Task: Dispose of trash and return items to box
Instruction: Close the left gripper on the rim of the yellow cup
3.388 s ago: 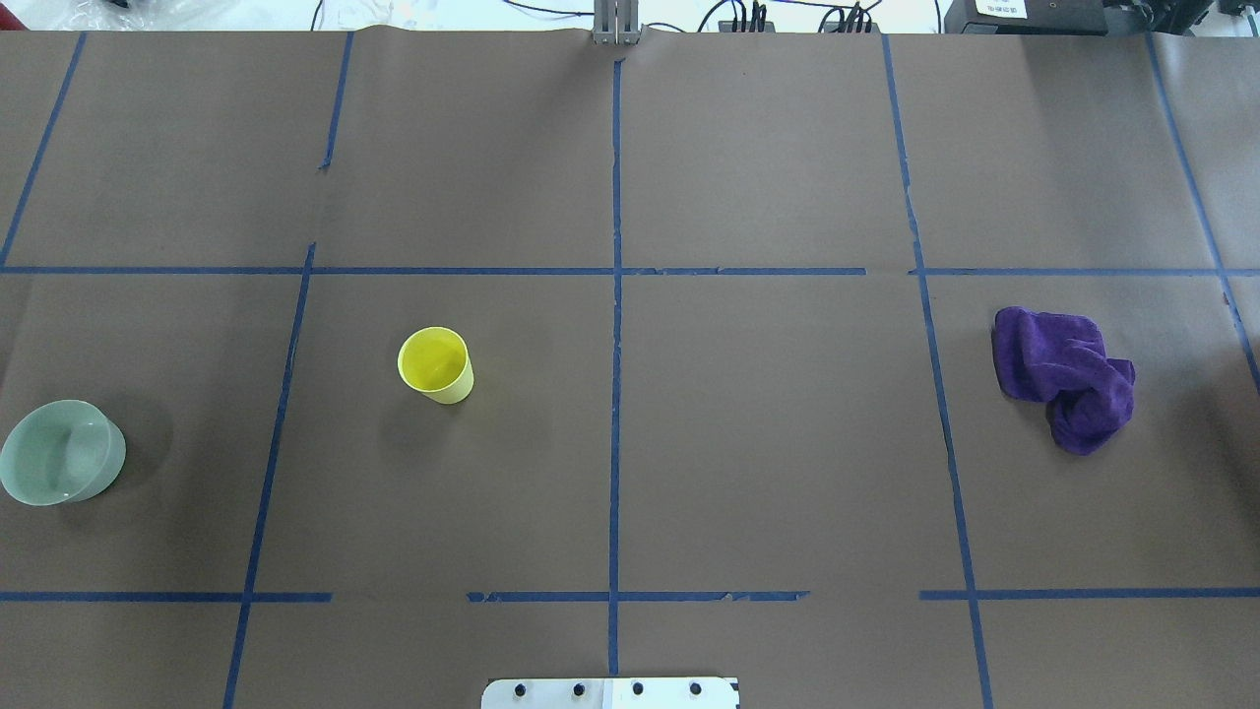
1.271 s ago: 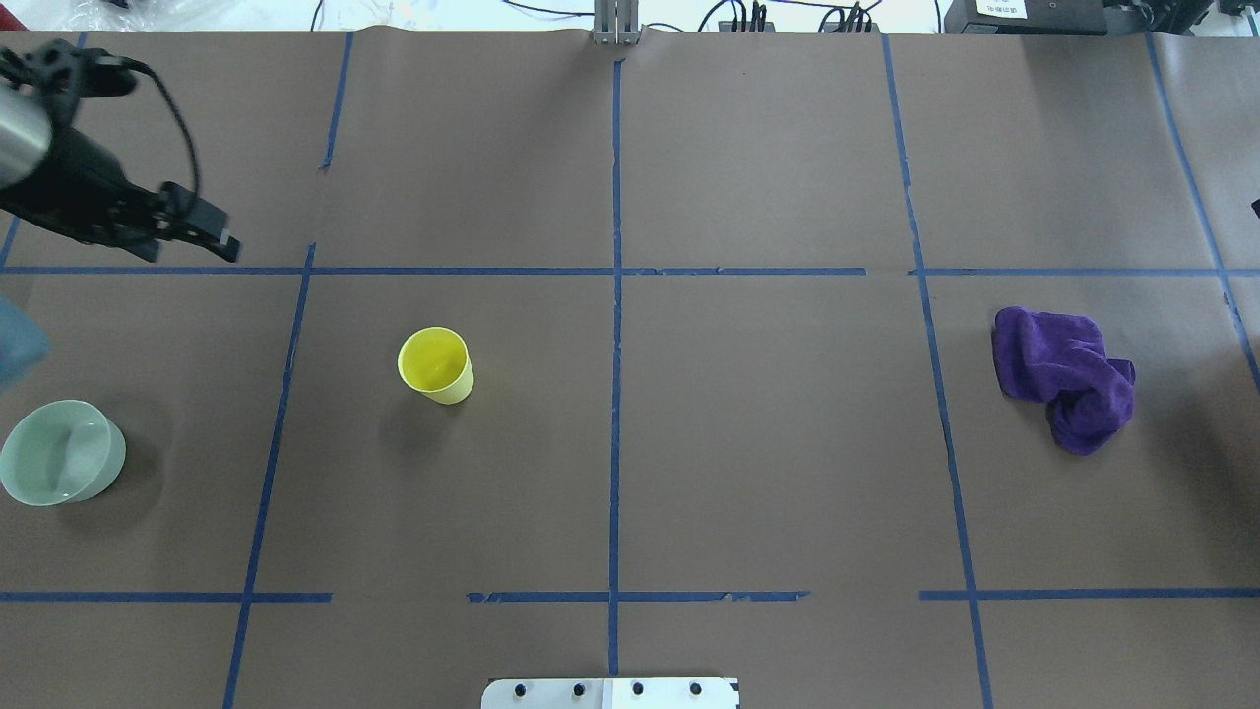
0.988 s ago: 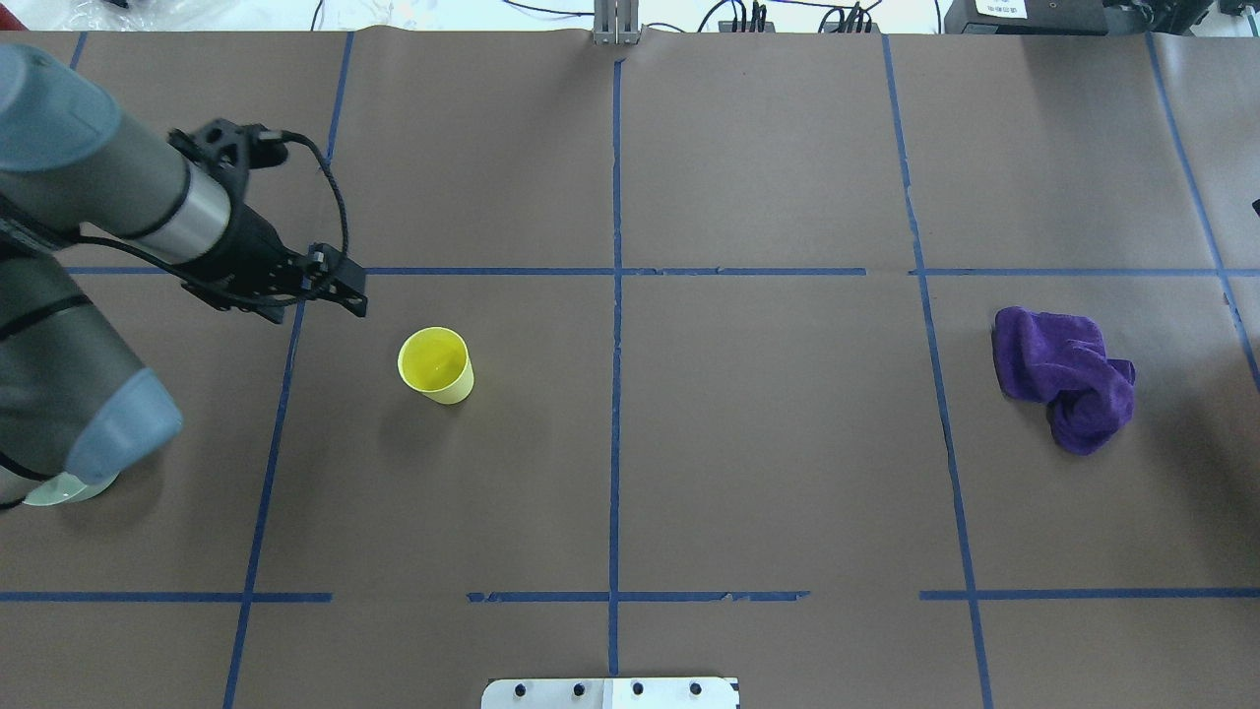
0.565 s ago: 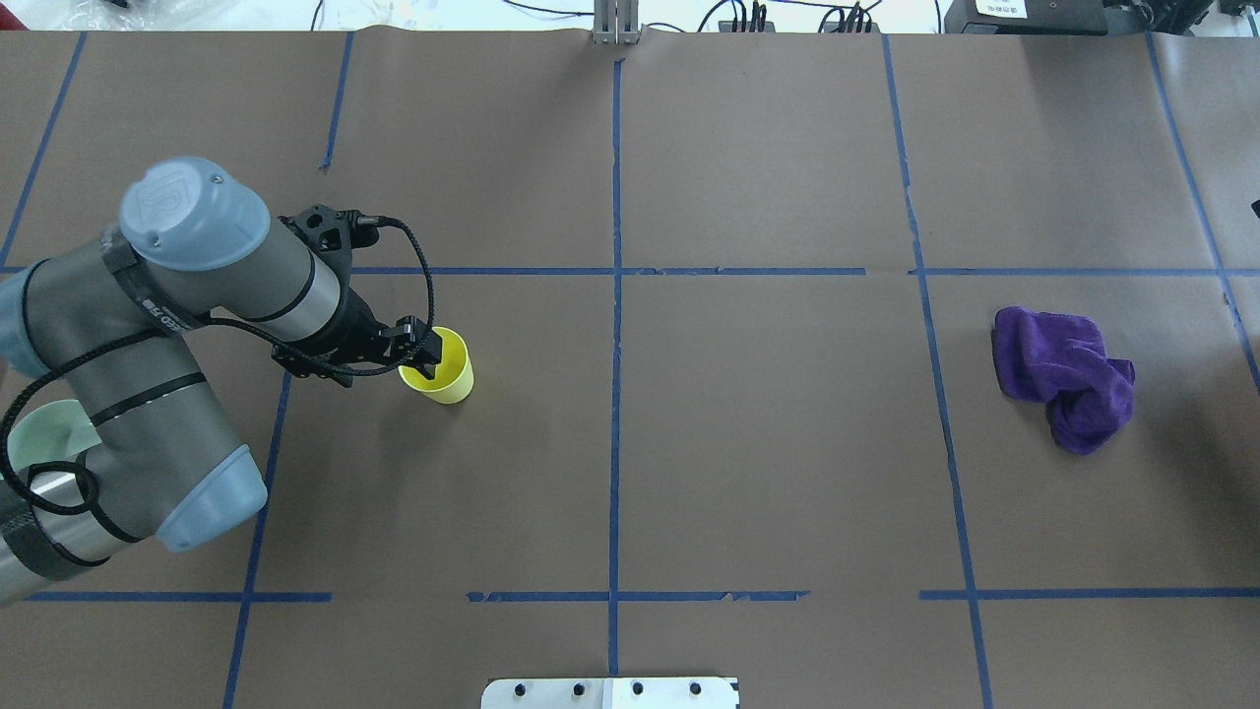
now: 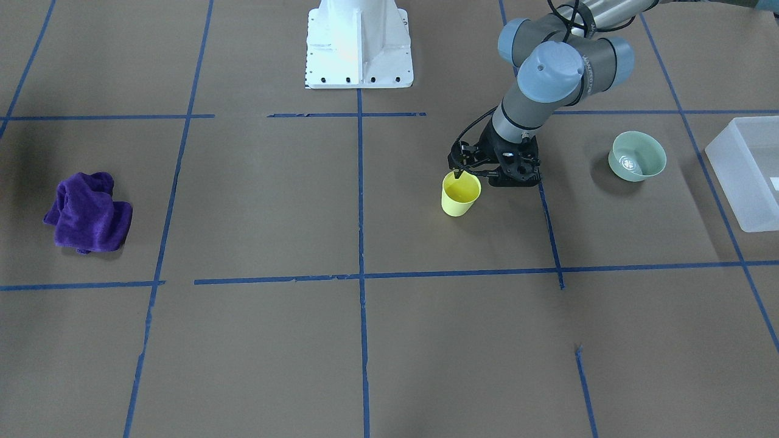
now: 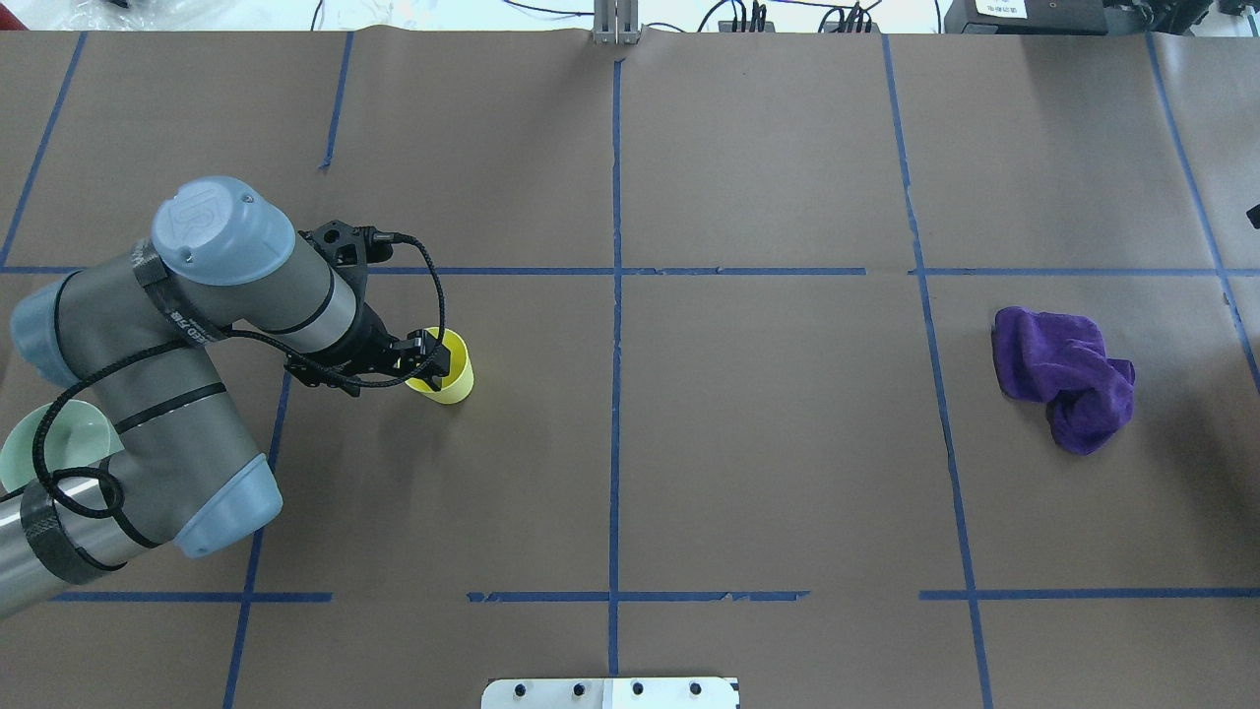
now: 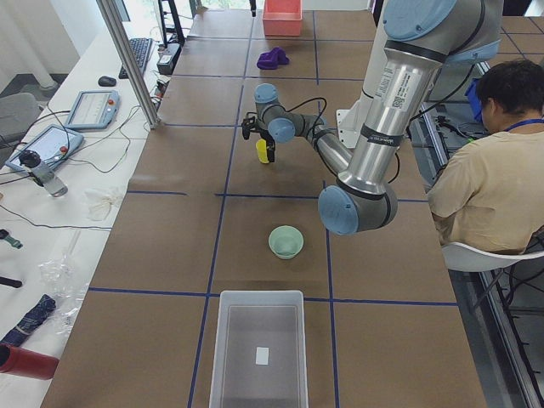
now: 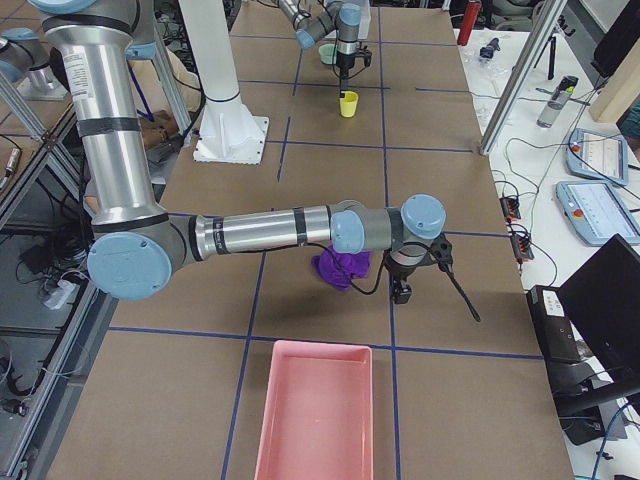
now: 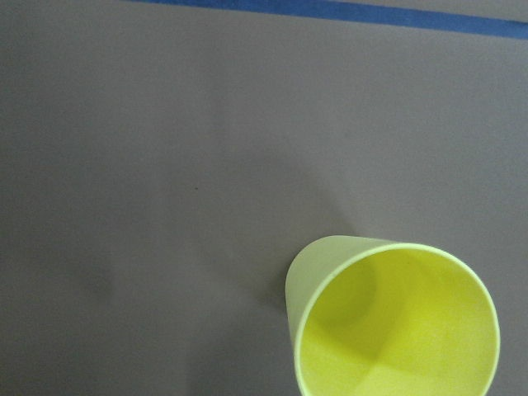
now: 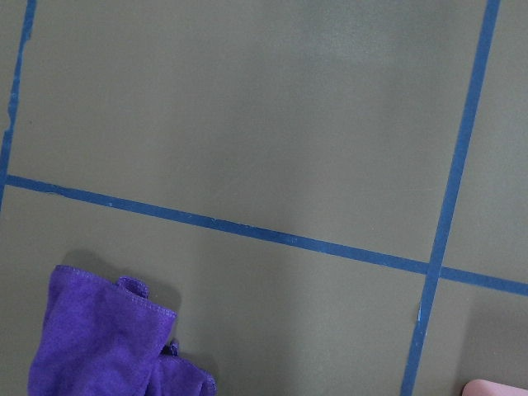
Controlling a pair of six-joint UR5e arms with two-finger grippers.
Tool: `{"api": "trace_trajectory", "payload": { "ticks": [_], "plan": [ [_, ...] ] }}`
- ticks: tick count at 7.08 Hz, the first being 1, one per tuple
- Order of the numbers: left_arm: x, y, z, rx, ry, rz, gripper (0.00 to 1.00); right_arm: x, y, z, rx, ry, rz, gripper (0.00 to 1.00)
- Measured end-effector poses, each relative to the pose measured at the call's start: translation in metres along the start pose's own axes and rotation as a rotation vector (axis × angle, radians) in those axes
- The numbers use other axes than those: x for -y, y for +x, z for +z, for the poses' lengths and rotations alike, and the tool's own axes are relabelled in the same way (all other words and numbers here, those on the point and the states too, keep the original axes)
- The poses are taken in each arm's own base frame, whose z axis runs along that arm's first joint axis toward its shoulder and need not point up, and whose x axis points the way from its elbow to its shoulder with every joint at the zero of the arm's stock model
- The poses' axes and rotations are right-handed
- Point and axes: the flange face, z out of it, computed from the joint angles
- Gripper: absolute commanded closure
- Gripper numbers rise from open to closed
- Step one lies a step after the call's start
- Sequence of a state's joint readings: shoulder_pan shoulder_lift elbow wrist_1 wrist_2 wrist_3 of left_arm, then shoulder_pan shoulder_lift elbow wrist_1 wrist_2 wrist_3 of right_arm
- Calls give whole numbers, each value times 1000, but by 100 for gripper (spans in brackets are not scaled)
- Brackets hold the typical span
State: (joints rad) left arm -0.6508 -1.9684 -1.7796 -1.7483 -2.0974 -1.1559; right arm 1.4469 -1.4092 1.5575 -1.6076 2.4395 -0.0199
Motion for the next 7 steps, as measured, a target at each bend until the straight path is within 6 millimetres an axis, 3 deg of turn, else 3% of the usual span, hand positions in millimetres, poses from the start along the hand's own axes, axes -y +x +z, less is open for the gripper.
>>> {"api": "trace_trajectory", "payload": {
  "ticks": [3, 5, 6, 7],
  "plan": [
    [6, -5, 13, -2, 4, 11, 4, 0, 0, 1, 1, -2, 0, 0],
    [11, -6, 20, -2, 14, 13, 15, 0, -1, 2, 1, -4, -1, 0],
    [15, -4, 24, -2, 17, 12, 36, 0, -1, 3, 2, -5, -1, 0],
    [18, -3, 27, -3, 20, 12, 71, 0, -1, 3, 2, -5, -1, 0]
  ]
}}
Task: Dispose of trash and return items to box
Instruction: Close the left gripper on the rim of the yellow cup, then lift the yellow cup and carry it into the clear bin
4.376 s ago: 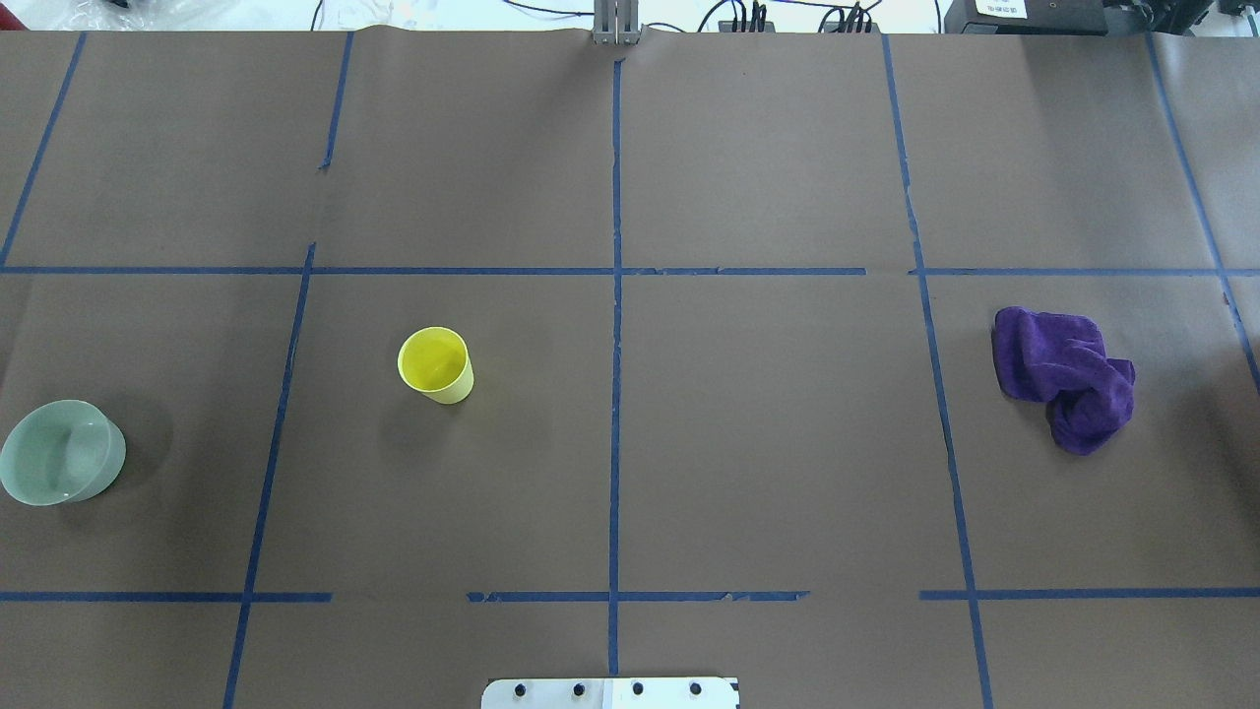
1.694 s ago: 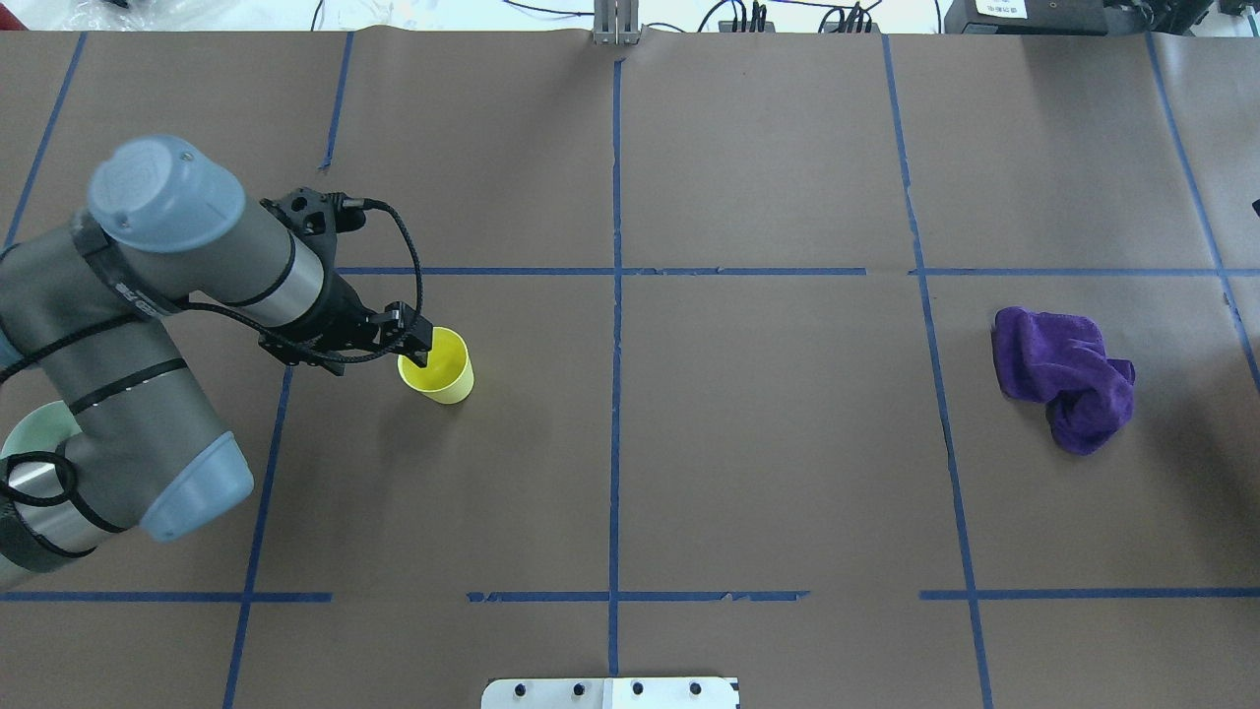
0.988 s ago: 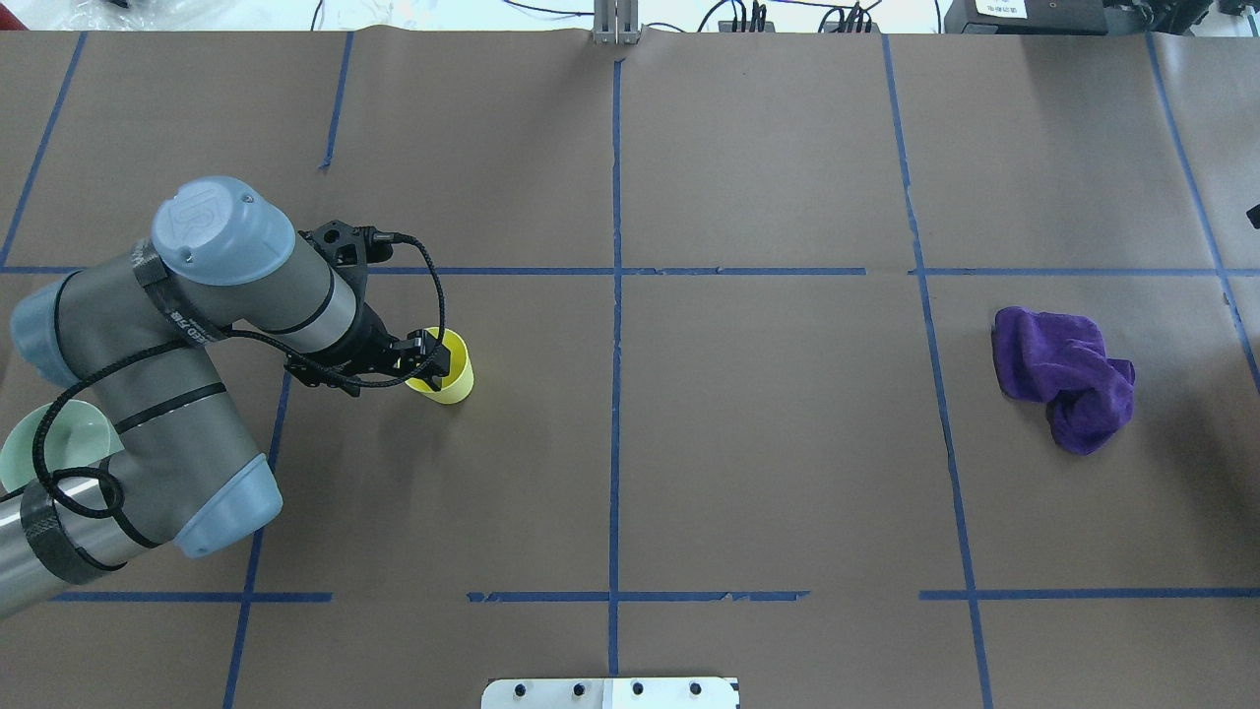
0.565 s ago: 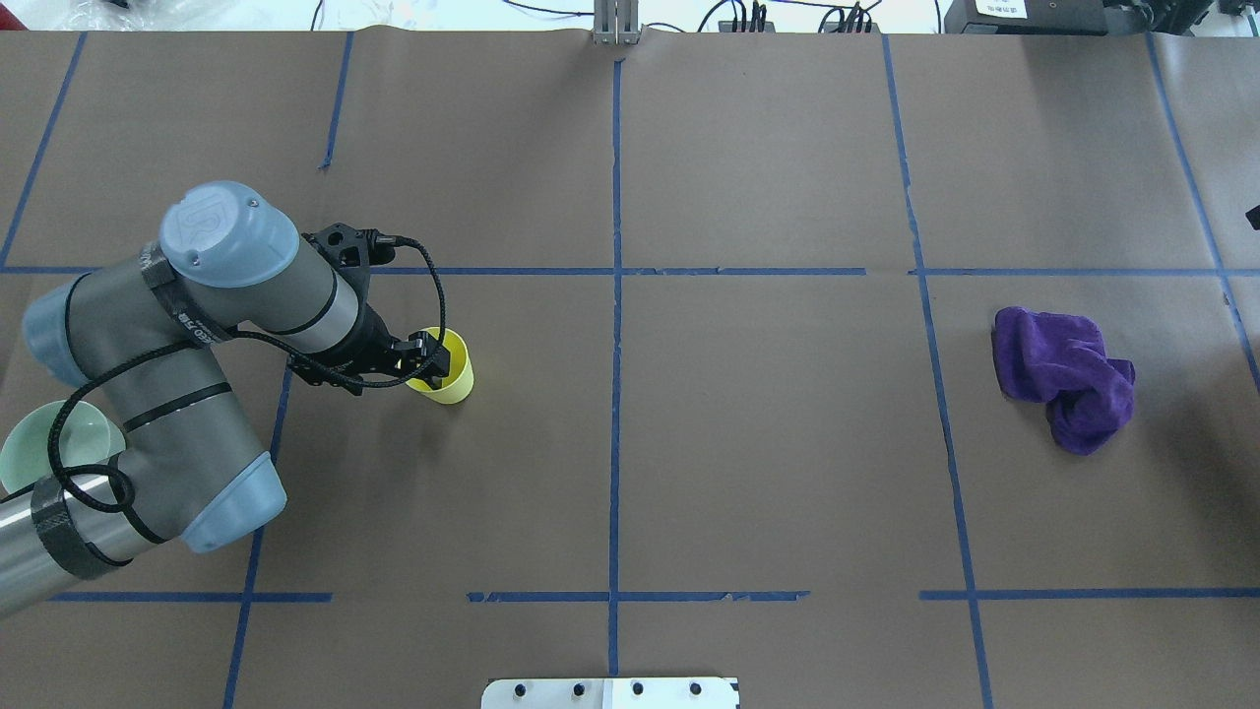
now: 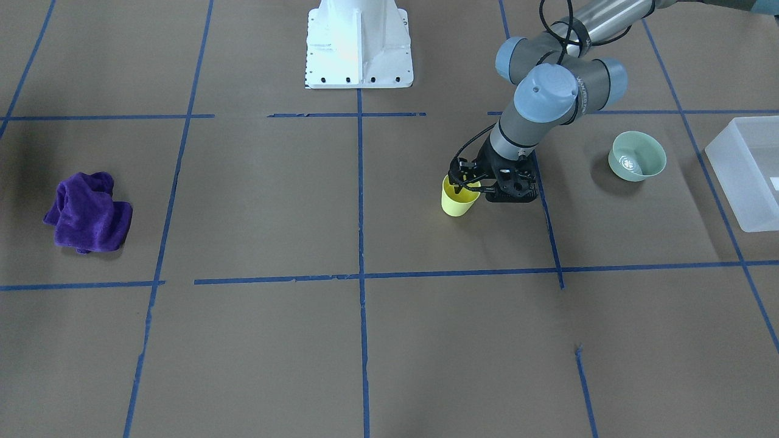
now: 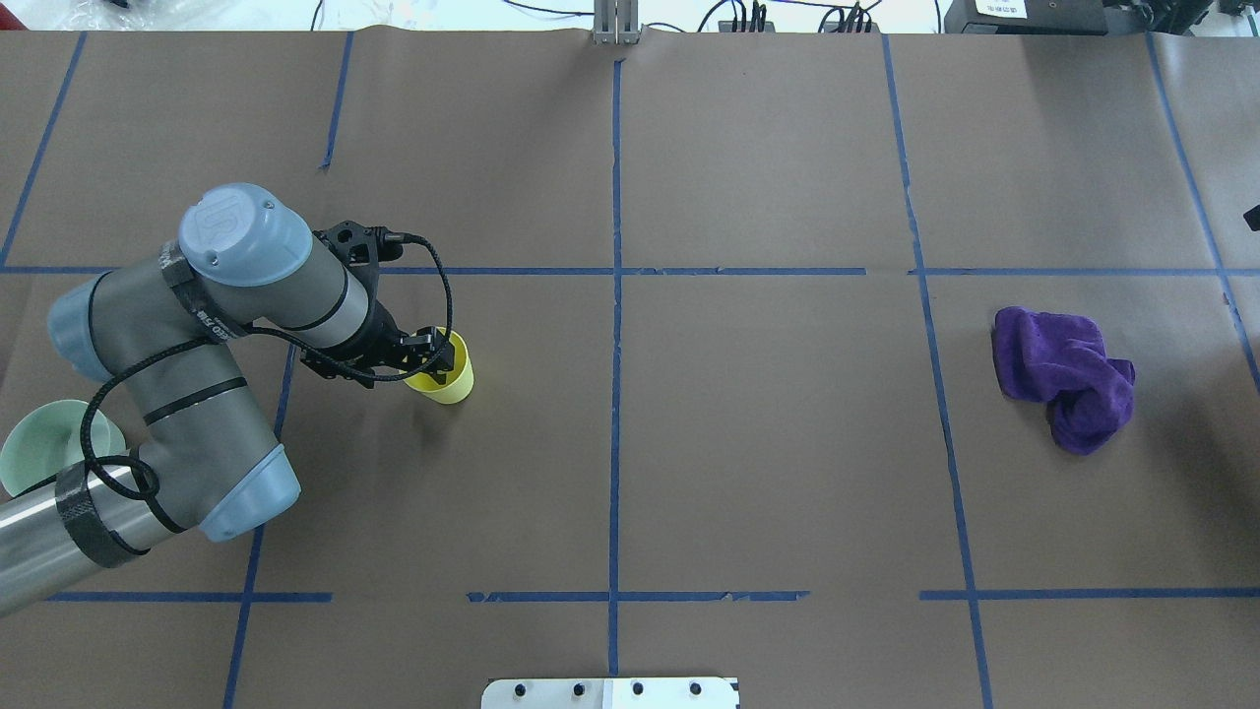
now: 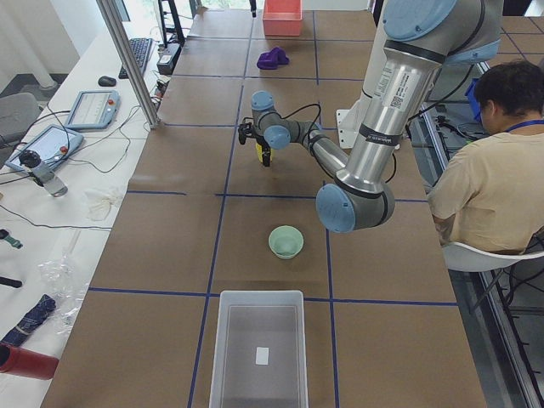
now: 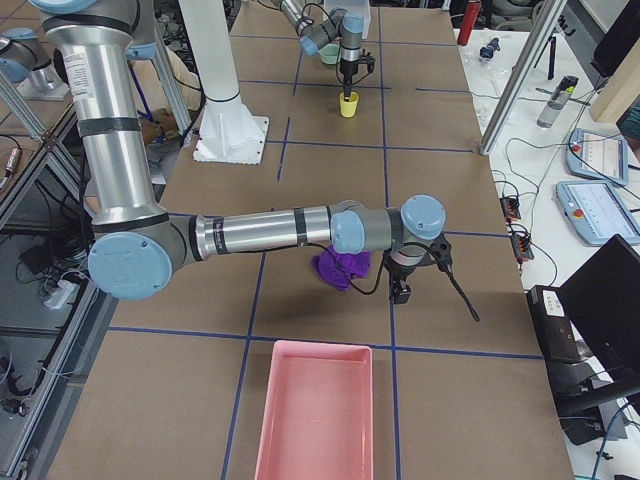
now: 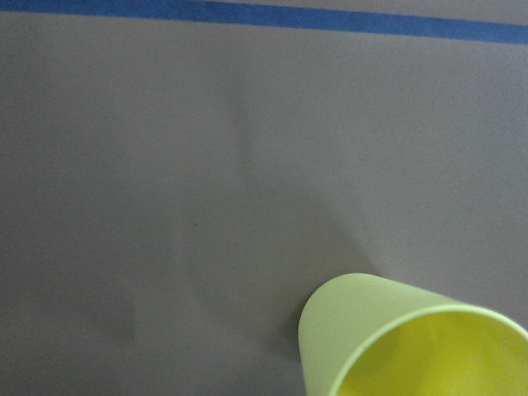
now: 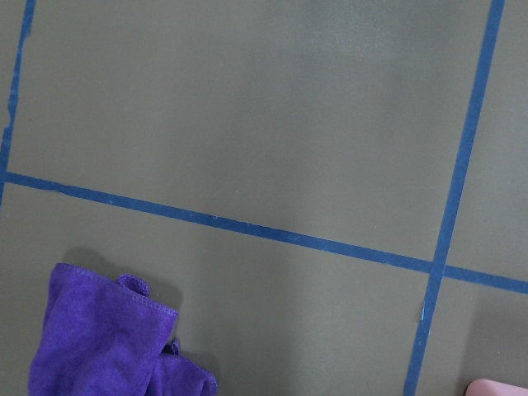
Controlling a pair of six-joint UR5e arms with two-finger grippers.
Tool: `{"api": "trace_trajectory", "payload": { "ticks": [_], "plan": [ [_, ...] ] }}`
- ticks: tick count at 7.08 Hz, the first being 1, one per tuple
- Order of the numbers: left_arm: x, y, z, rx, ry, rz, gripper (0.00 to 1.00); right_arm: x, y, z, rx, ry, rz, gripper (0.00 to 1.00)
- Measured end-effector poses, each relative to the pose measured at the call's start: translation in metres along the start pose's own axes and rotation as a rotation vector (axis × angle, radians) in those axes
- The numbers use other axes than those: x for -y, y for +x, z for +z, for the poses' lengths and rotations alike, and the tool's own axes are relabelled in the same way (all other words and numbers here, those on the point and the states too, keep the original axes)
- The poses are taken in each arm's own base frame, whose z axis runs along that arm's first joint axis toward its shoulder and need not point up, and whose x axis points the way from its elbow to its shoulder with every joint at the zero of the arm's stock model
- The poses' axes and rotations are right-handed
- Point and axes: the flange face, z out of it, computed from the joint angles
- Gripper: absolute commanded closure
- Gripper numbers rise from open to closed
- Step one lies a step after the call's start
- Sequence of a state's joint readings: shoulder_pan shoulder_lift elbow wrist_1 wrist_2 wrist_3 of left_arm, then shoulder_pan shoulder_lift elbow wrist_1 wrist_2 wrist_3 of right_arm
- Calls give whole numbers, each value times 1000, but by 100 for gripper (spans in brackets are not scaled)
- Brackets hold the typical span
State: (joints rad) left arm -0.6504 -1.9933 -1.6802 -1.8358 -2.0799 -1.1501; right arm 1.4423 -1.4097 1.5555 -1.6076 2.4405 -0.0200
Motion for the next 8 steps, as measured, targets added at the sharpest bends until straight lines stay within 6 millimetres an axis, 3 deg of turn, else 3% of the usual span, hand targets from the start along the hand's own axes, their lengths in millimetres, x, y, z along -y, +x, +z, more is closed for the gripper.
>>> {"api": "trace_trajectory", "payload": {
  "ticks": [1, 5, 6, 7, 8],
  "plan": [
    [1, 1, 2, -2, 2, 1, 100, 0, 0, 0, 0, -1, 1, 0],
    [2, 2, -4, -13, 11, -4, 100, 0, 0, 2, 0, -4, 2, 0],
    [10, 1, -27, -33, 42, -9, 100, 0, -1, 3, 1, -6, 1, 0],
    [26, -16, -72, -58, 106, -15, 100, 0, -1, 3, 4, -6, 1, 0],
    [45, -57, -124, -60, 189, -1, 100, 0, -3, 3, 16, -7, 2, 0]
  ]
}}
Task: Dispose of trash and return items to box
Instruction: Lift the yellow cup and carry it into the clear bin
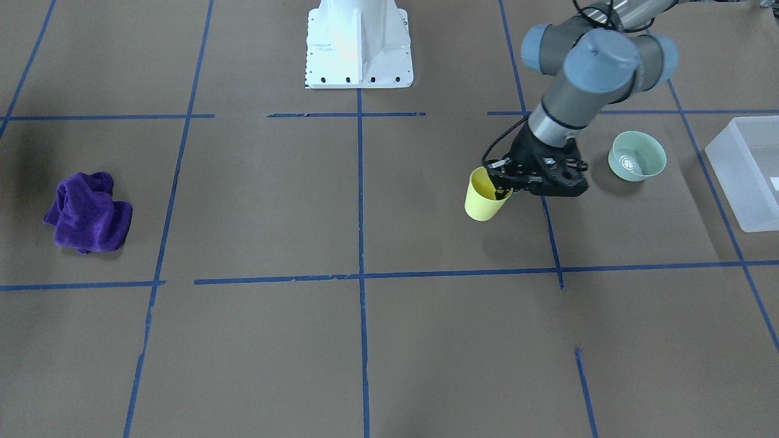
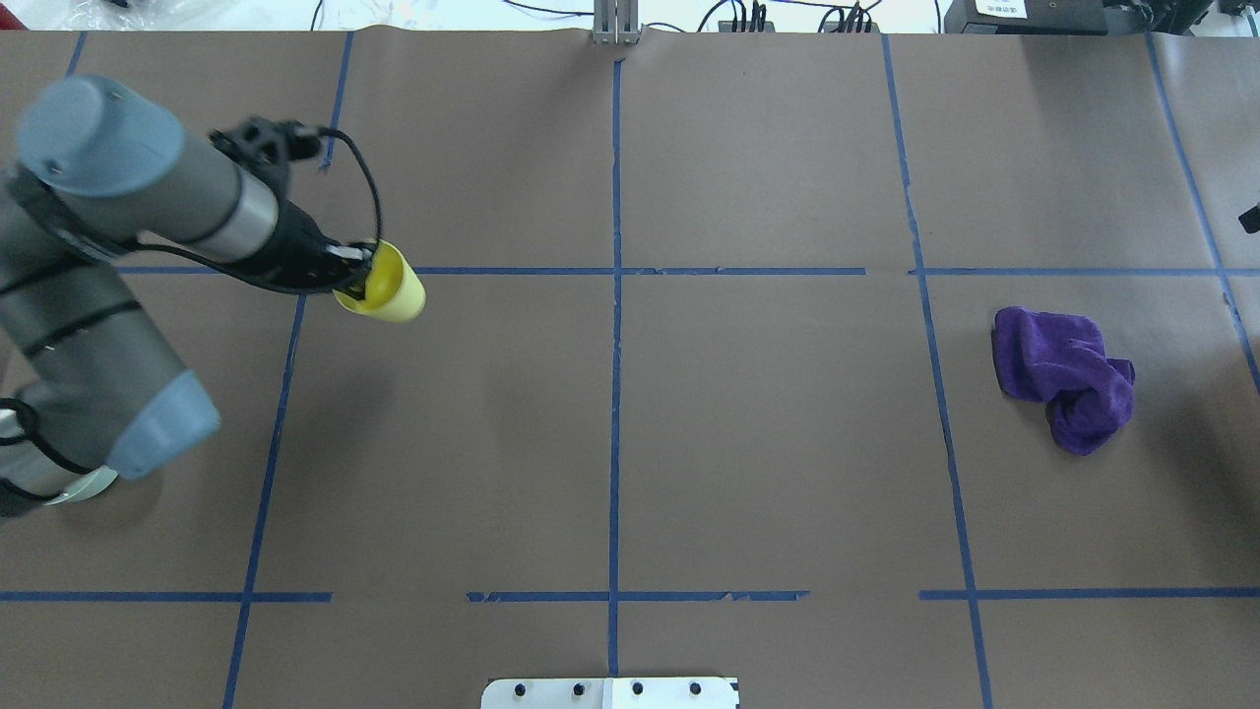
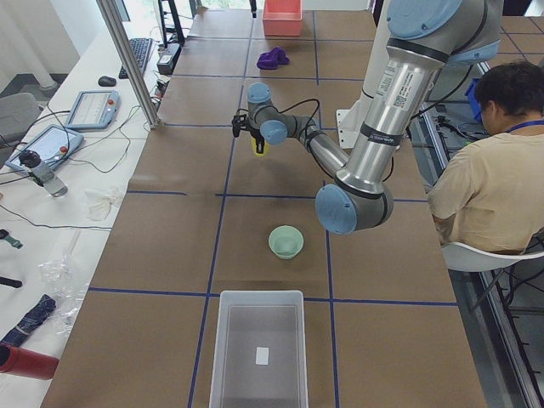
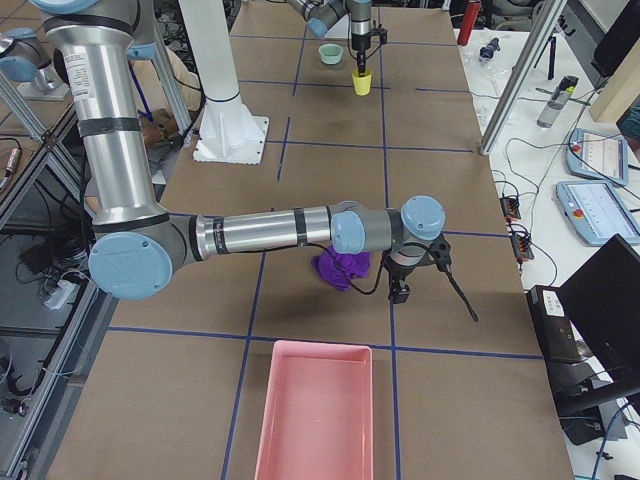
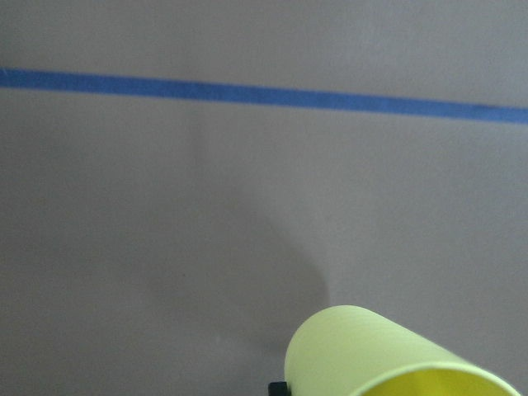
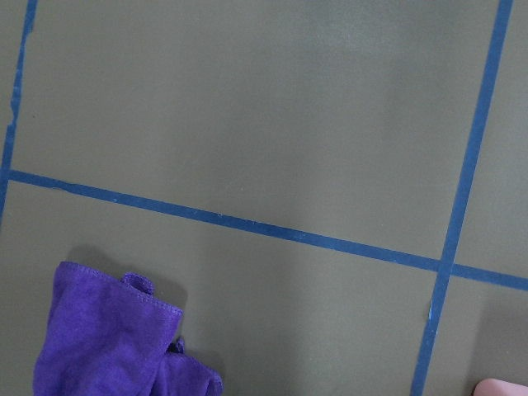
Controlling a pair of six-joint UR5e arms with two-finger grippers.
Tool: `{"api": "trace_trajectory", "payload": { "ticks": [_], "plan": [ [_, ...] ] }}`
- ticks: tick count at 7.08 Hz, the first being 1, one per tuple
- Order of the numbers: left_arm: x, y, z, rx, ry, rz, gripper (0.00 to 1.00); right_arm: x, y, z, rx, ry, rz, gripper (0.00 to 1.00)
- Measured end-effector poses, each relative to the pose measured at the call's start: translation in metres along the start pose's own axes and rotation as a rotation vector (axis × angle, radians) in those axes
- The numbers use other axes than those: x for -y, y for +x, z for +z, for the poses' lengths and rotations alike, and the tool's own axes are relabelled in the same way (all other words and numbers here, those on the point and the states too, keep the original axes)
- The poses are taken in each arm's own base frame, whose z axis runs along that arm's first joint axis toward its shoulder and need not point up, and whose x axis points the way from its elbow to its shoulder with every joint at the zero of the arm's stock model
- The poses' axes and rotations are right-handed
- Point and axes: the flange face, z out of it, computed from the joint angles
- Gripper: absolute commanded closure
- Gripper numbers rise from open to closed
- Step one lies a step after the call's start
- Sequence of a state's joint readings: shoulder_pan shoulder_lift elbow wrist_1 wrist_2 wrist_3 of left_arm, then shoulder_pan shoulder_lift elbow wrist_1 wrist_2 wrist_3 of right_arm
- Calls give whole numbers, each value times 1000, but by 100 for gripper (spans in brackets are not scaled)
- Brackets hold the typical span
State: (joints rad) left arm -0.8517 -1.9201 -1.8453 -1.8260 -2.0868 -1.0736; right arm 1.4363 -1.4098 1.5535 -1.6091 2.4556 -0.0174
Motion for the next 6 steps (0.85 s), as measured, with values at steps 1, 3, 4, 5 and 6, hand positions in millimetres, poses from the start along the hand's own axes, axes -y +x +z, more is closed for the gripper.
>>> {"api": "trace_trajectory", "payload": {
  "ticks": [1, 3, 4, 5, 6],
  "plan": [
    [16, -58, -40, 33, 62, 64, 100, 0, -1, 0, 14, -1, 1, 0],
    [18, -196, -89, 168, 89, 276, 100, -1, -2, 1, 24, -1, 1, 0],
    [24, -265, -109, 227, 76, 365, 100, -1, -3, 0, 25, 0, 0, 0],
    [29, -337, -125, 260, 46, 434, 100, 0, -4, -1, 29, 2, -2, 0],
    [30, -408, -139, 282, 14, 488, 100, 0, -5, -1, 35, 3, -4, 0]
  ]
}}
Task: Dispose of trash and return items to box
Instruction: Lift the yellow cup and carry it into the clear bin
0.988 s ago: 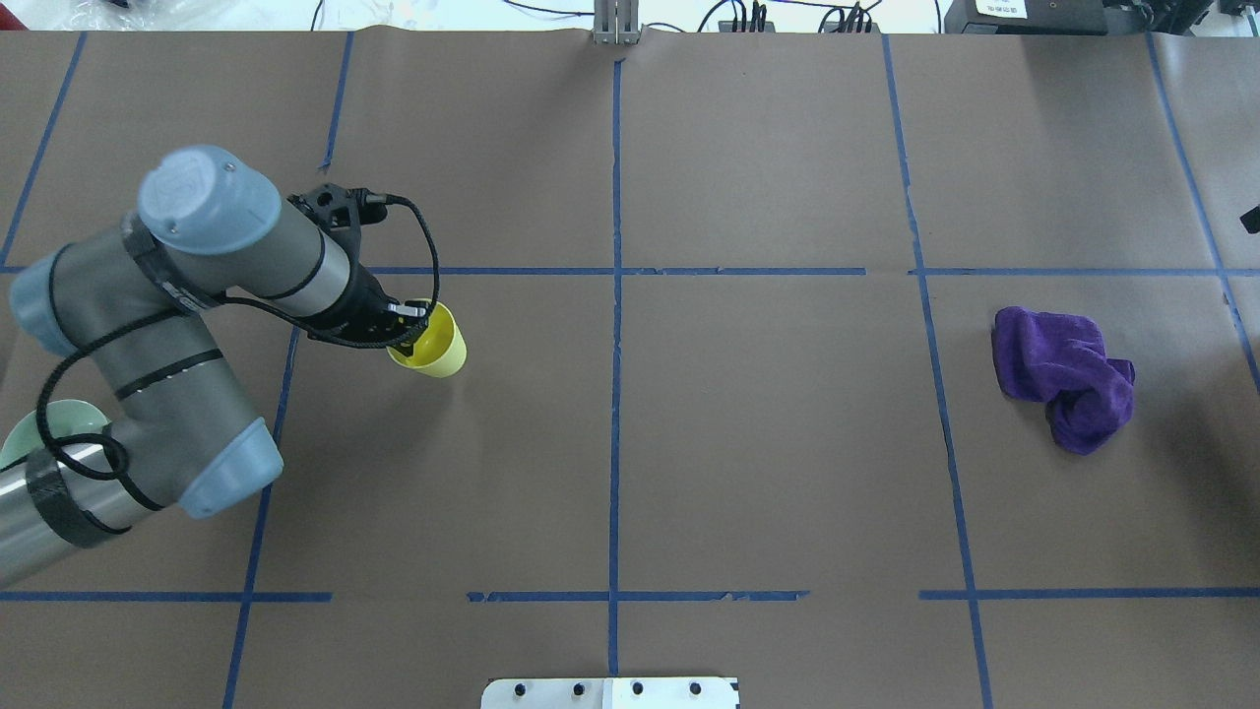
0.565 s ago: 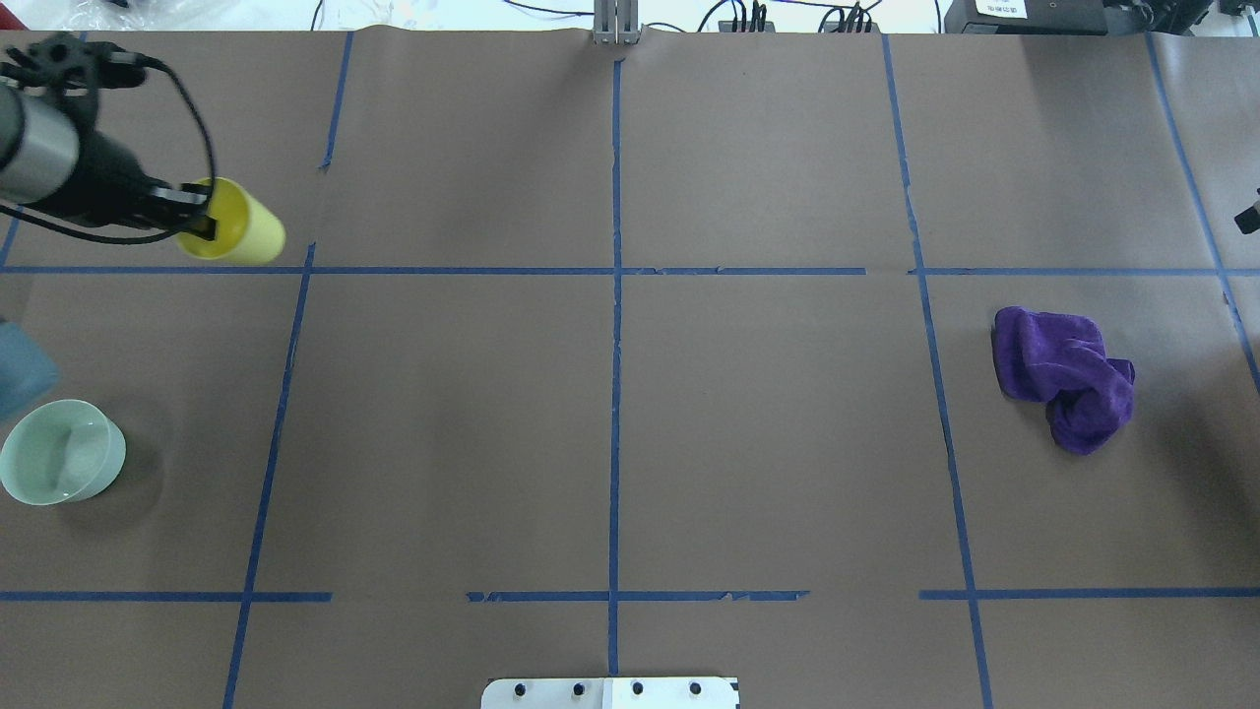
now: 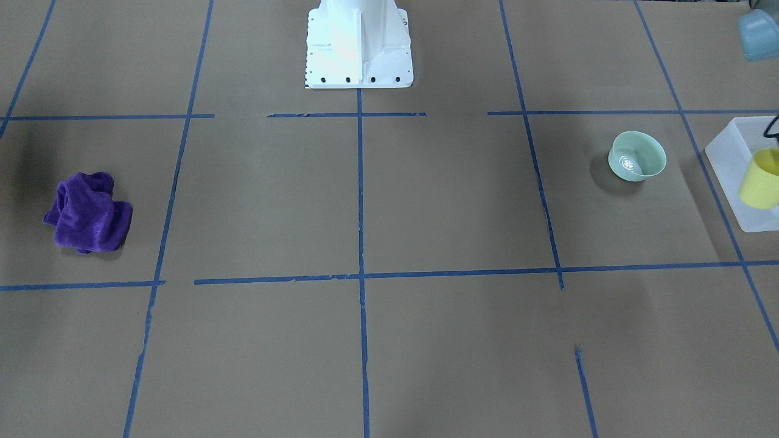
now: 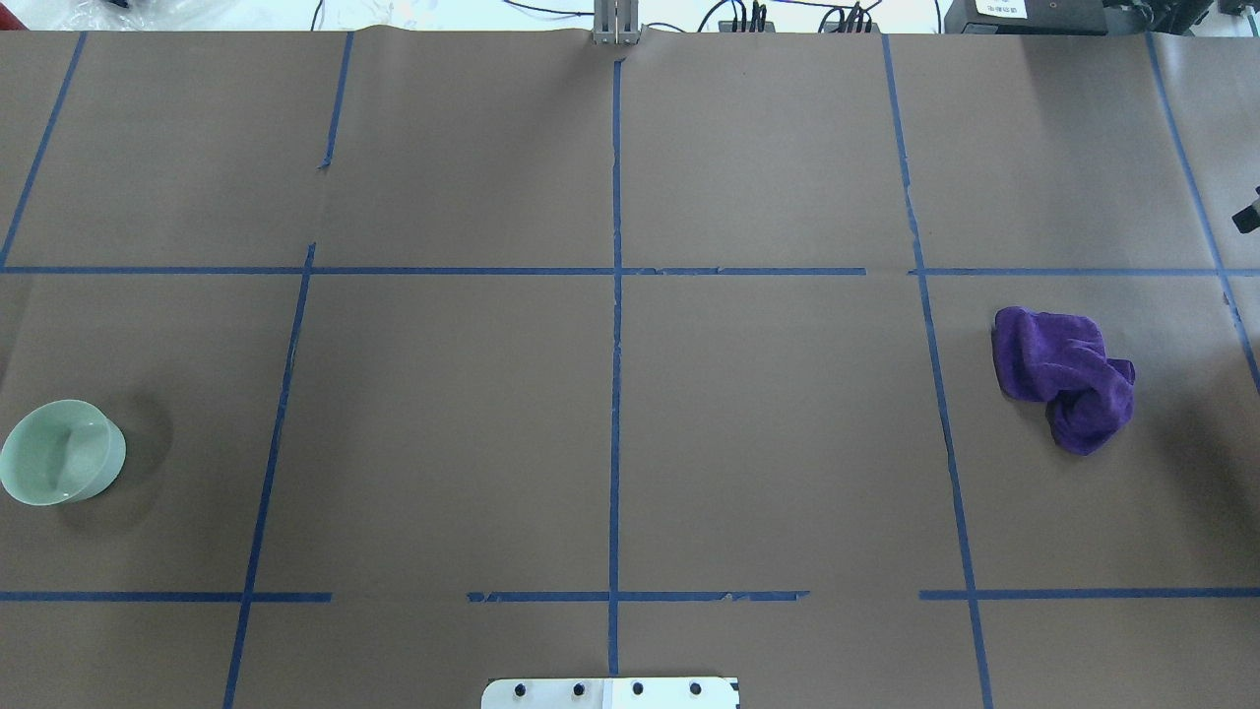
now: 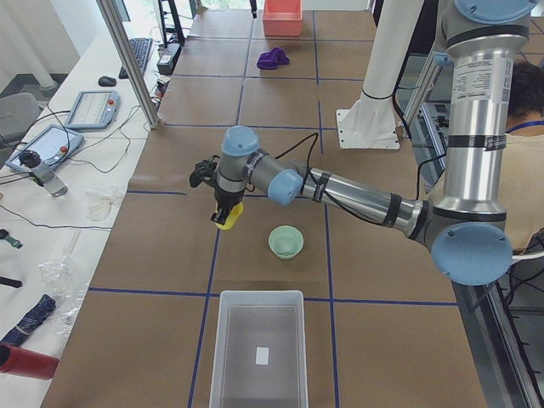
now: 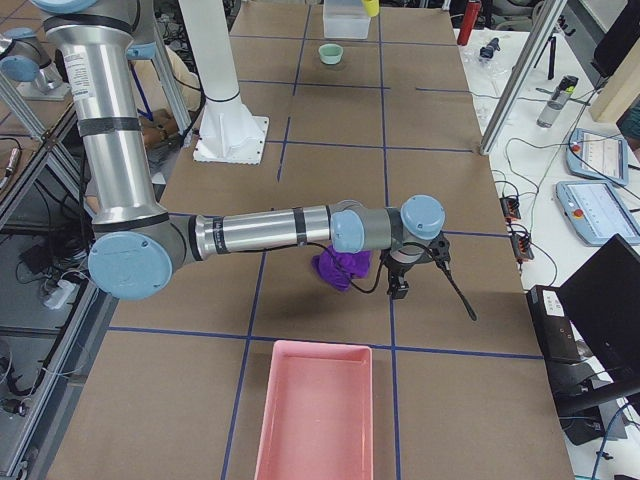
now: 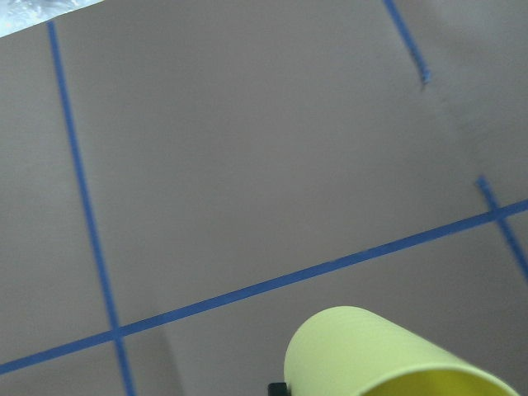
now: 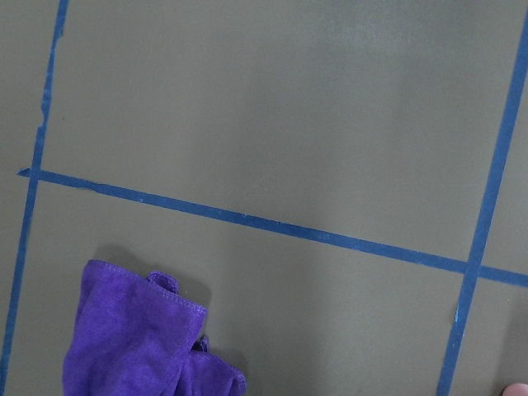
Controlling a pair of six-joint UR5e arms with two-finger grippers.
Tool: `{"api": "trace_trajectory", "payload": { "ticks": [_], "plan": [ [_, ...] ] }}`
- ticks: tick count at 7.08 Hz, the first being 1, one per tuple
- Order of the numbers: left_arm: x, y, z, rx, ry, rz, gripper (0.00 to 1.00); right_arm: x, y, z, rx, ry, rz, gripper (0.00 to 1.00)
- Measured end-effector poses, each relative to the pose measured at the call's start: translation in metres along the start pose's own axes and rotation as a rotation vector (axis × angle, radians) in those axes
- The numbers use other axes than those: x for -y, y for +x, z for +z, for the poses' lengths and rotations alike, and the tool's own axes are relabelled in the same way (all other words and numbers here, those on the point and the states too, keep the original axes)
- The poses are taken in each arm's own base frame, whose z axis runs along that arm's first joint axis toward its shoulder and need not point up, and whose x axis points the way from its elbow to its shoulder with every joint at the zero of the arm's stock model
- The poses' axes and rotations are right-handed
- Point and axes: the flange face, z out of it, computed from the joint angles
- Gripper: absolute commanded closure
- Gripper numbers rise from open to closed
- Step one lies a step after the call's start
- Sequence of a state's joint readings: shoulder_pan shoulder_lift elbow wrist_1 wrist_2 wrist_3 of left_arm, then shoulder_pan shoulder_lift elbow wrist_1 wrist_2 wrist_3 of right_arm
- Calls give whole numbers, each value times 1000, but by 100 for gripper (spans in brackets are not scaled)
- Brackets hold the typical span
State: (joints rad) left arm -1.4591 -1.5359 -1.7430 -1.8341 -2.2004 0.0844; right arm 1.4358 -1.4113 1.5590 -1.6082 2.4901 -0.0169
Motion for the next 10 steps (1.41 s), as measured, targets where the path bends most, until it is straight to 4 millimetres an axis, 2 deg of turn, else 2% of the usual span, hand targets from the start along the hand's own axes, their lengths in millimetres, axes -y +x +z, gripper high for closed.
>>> {"api": "trace_trajectory", "payload": {
  "ticks": [1, 2, 3, 4, 6, 8, 10],
  "plan": [
    [-36, -58, 8, 10, -32, 40, 100, 0, -1, 0, 3, 0, -2, 0],
    [-76, -104, 23, -11, -69, 56, 100, 0, -2, 1, 4, -1, -4, 0],
    [-112, -132, 45, -67, -101, 44, 100, 0, -2, 1, 4, -2, -5, 0],
    [-135, -145, 64, -119, -121, 17, 100, 0, -2, 2, 5, -3, -5, 0],
    [-160, -150, 98, -234, -145, -73, 100, 1, -3, 4, 5, -7, -7, 0],
    [-166, -138, 127, -296, -189, -120, 100, 1, -6, 8, 5, -14, -12, 0],
    [-168, -125, 147, -322, -223, -121, 100, 1, -8, 9, 6, -16, -15, 0]
  ]
}}
